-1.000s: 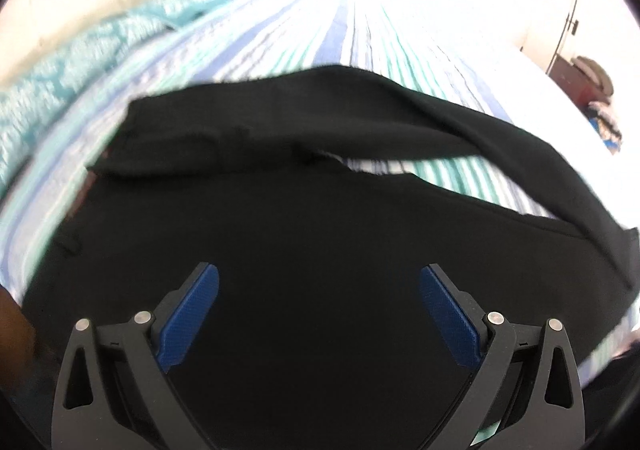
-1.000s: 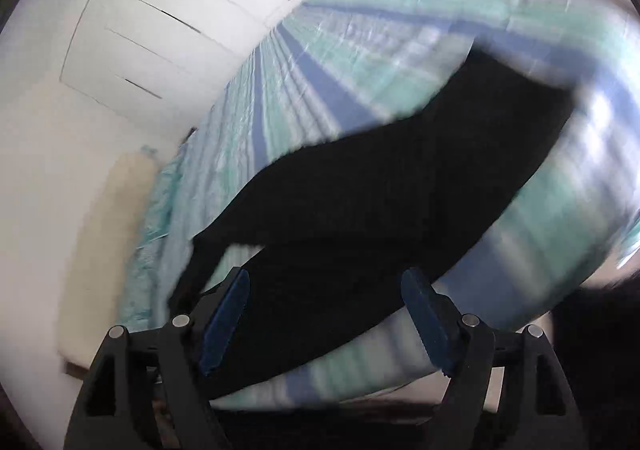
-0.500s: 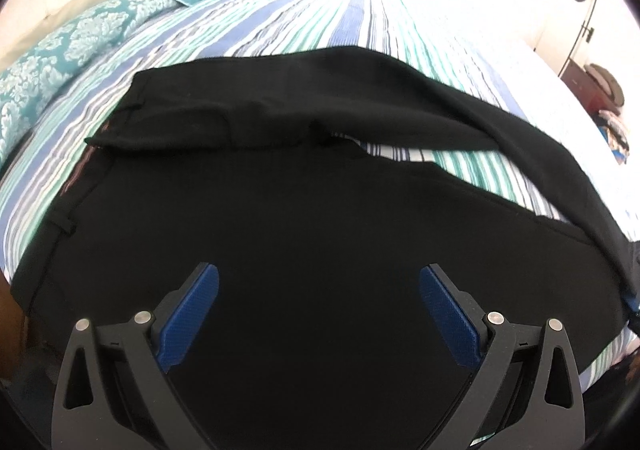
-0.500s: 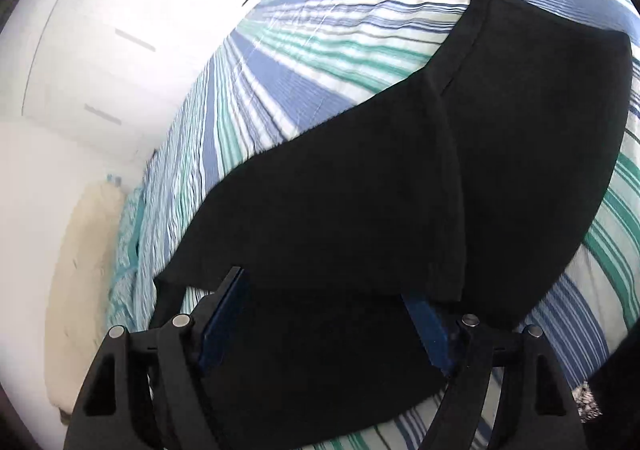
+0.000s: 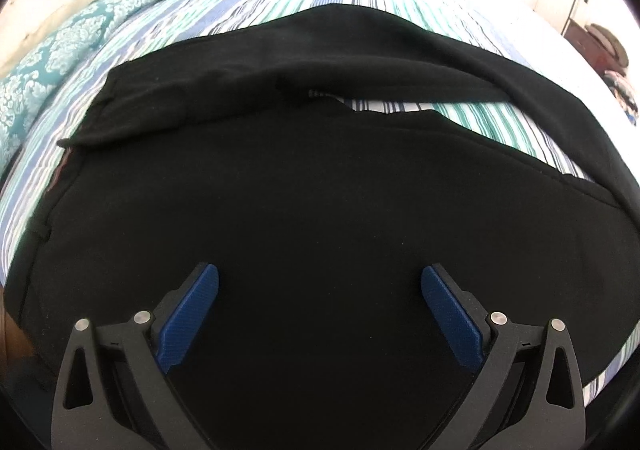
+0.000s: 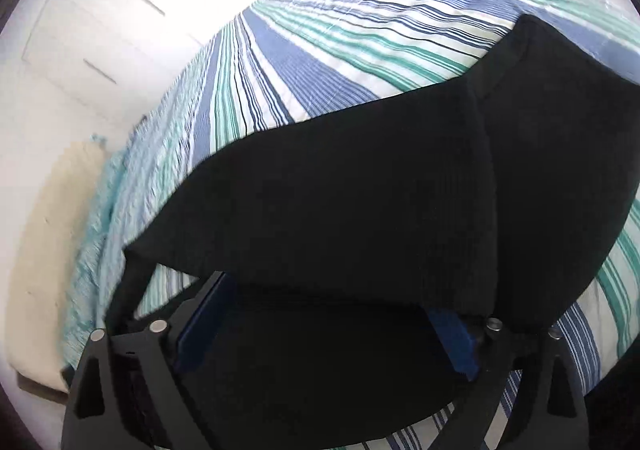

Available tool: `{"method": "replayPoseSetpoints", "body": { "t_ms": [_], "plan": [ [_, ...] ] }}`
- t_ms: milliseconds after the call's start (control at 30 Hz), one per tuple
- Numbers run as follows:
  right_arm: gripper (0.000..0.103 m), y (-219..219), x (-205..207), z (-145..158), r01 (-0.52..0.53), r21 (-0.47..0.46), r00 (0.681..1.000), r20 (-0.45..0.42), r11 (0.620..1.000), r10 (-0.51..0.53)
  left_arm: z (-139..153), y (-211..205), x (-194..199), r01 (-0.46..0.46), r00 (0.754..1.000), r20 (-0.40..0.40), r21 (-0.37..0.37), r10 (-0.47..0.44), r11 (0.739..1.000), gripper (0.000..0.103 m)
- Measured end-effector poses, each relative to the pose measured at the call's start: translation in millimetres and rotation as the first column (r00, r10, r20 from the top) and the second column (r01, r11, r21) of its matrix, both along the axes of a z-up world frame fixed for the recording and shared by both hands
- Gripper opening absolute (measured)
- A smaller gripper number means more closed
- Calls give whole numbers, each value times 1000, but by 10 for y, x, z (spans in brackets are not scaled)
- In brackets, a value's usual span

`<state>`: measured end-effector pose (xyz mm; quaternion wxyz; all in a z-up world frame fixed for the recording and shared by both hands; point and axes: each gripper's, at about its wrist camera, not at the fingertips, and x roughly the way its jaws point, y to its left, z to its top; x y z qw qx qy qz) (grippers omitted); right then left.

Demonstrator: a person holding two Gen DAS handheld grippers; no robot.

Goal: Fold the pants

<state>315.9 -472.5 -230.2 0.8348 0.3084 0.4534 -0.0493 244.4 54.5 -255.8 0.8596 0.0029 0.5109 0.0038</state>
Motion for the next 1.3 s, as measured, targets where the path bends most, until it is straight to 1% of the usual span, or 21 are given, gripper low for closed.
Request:
{"method": "replayPoseSetpoints", "body": {
  "t_ms": [133, 200, 233, 300, 400, 433, 467, 500, 533, 567, 633, 667, 733, 767, 867, 933, 1000, 1067, 1100, 1200, 1300],
  "plan": [
    [100, -66, 15, -20, 69, 63, 998, -1, 996, -69, -2, -1, -32, 20, 1000, 6, -3, -20, 1000, 102],
    [100, -123, -14, -30, 104, 112, 994, 12, 988, -106, 0, -6, -45, 23, 1000, 12, -3, -23, 1000, 102],
    [100, -155, -33, -31, 152, 80, 986, 49, 985, -157, 1, -13, -49, 23, 1000, 14, -2, -23, 1000, 103],
    [100, -218, -71, -34, 175, 128, 981, 57, 976, -183, 0, -25, -52, 23, 1000, 16, 0, -23, 1000, 103],
    [99, -275, -110, -26, 208, 171, 974, 59, 963, -220, 3, -50, -61, 21, 1000, 17, -3, -21, 1000, 103],
    [94, -284, -113, -24, 219, 177, 971, 58, 960, -232, 6, -43, -54, 22, 1000, 15, -6, -22, 1000, 103],
    [78, -297, -116, -24, 232, 176, 968, 55, 957, -245, 8, -35, -45, 25, 1000, 11, -9, -24, 1000, 103],
    [66, -312, -123, -19, 244, 166, 966, 50, 955, -255, 14, -28, -38, 28, 1000, 4, -12, -28, 1000, 102],
    [36, -342, -124, -30, 257, 151, 963, 37, 954, -266, 24, -8, -14, 33, 999, -10, -18, -34, 999, 102],
    [11, -367, -125, -48, 267, 147, 962, 26, 953, -273, 34, 7, -8, 34, 999, -23, -26, -35, 999, 102],
    [9, -430, -172, -81, 291, 158, 955, 17, 943, -298, 87, 51, -1, 24, 997, -67, -63, -28, 998, 101],
    [7, -447, -206, -62, 293, 164, 954, 22, 942, -300, 142, 72, 15, 30, 997, -73, -103, -37, 994, 101],
    [6, -428, -229, 68, 264, 165, 959, 59, 950, -277, 303, 100, 143, 44, 997, -47, -174, -53, 984, 101],
    [6, -398, -206, 182, 229, 150, 966, 88, 962, -243, 380, 97, 246, 45, 998, -38, -188, -53, 981, 101],
    [6, -304, -115, 582, 118, 82, 975, 178, 990, -131, 615, 58, 791, 35, 998, -31, -263, -45, 964, 101],
    [6, -275, -67, 803, 71, 58, 972, 220, 996, -82, 684, 66, 1279, -4, 998, -60, -361, -18, 933, 101],
    [6, -273, -16, 992, 35, 59, 966, 256, 998, -49, 653, 38, 1716, -53, 994, -113, -449, 3, 892, 101],
    [6, -265, 33, 1150, 3, 53, 958, 285, 999, -19, 543, -25, 2041, -96, 982, -188, -496, 1, 863, 101],
    [6, -256, 50, 1226, -12, 50, 954, 299, 999, -3, 456, -59, 2214, -131, 972, -236, -504, 10, 853, 100],
    [6, -223, 89, 1399, -56, 36, 944, 328, 998, 41, 284, -94, 2477, -219, 951, -303, -504, 67, 836, 99],
    [6, -165, 67, 1500, -88, 41, 938, 339, 995, 69, 126, -68, 2570, -306, 926, -354, -498, 132, 812, 99]
  ]
}}
